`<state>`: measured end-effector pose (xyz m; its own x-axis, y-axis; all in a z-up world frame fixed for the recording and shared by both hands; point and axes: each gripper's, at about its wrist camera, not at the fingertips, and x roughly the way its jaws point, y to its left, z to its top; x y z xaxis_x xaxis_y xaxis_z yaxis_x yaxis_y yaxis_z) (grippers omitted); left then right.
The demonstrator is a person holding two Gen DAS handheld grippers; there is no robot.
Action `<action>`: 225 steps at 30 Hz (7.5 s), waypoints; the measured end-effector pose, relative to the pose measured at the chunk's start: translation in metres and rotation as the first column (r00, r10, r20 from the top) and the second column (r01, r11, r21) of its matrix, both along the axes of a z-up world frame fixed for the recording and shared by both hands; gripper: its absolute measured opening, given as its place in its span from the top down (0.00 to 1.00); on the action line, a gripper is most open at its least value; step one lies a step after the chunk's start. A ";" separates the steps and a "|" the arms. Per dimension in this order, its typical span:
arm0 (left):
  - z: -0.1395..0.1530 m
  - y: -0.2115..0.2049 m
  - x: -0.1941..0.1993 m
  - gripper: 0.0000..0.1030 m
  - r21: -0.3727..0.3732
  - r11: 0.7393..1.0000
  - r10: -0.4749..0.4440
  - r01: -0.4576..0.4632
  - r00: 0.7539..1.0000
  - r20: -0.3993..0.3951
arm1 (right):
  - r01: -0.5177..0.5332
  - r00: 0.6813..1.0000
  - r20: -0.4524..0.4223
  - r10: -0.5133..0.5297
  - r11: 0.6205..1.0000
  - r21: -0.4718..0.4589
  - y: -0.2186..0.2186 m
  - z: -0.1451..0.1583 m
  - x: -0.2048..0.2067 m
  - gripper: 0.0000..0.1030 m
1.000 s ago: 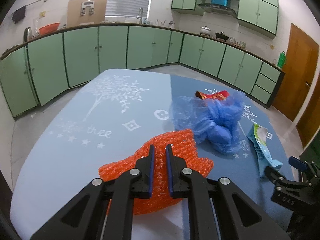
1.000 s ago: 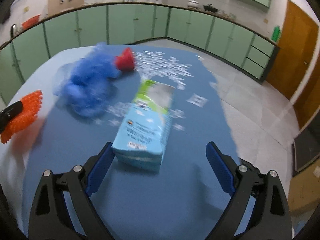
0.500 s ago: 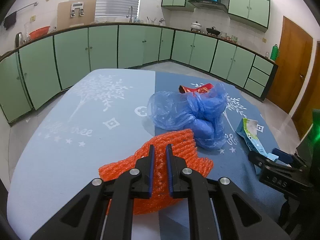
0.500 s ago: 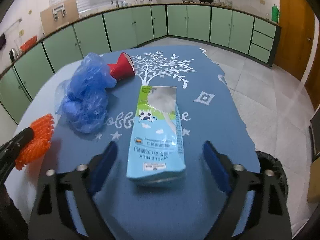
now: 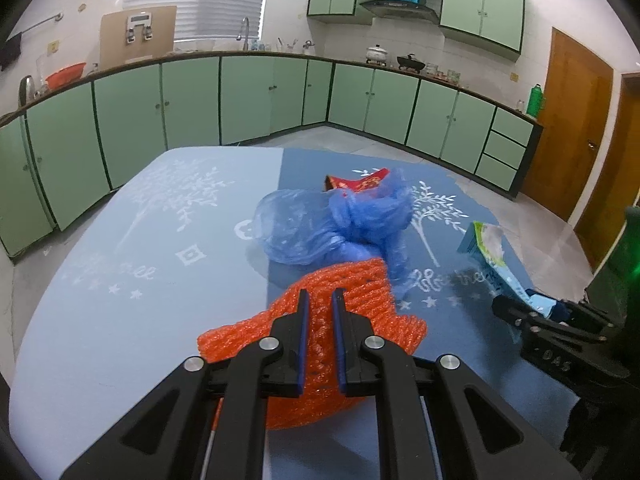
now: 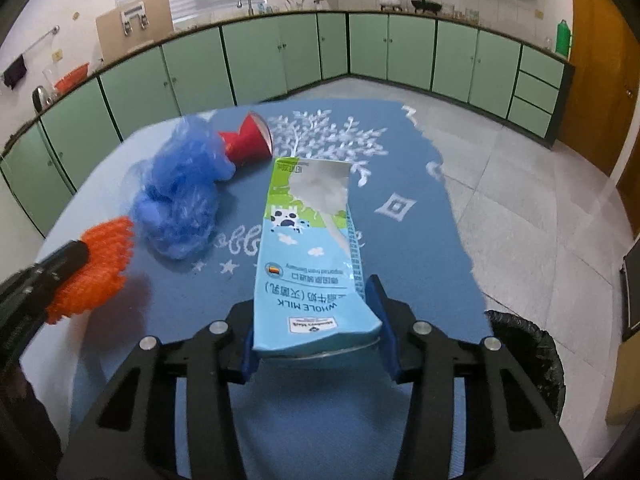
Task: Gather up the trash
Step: 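Grasp the blue milk carton with the right gripper while the left holds the net, then carry net and milk carton over the bin and open both grippers, then move both grippers back over the blue bag and red cup, then grasp the blue plastic bag with the left gripper while the right grasps the red cup, then carry blue bag and red cup over the bin and open both grippers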
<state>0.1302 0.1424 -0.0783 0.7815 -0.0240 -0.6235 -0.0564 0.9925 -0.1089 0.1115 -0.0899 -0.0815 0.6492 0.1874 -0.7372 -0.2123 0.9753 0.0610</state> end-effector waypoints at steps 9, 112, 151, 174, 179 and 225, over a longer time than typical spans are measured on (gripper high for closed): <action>0.017 -0.035 -0.002 0.89 -0.005 0.998 -0.063 0.063 0.997 0.038 | 0.020 0.998 0.066 -0.022 0.999 0.031 -0.042 0.036 -0.019 0.56; 0.040 -0.061 0.027 0.38 0.075 0.995 -0.080 0.070 0.987 0.140 | 0.111 0.976 0.173 -0.129 0.988 0.109 -0.099 0.036 -0.005 0.08; 0.001 0.027 0.077 0.81 -0.020 0.995 0.096 -0.096 0.995 0.039 | -0.020 0.990 0.142 0.011 0.998 0.058 0.002 0.010 0.066 0.07; -0.015 0.090 0.105 0.81 -0.016 0.971 0.239 -0.239 0.971 -0.009 | -0.156 0.988 0.008 0.156 0.987 -0.044 0.118 -0.016 0.145 0.07; -0.014 0.093 0.107 0.81 -0.018 0.972 0.235 -0.235 0.972 -0.012 | -0.158 0.987 -0.029 0.156 0.986 -0.049 0.122 -0.022 0.152 0.07; 0.055 -0.032 0.031 0.81 0.027 1.000 -0.010 0.008 0.994 0.107 | -0.094 0.988 0.134 0.083 0.992 0.084 -0.026 0.083 0.029 0.22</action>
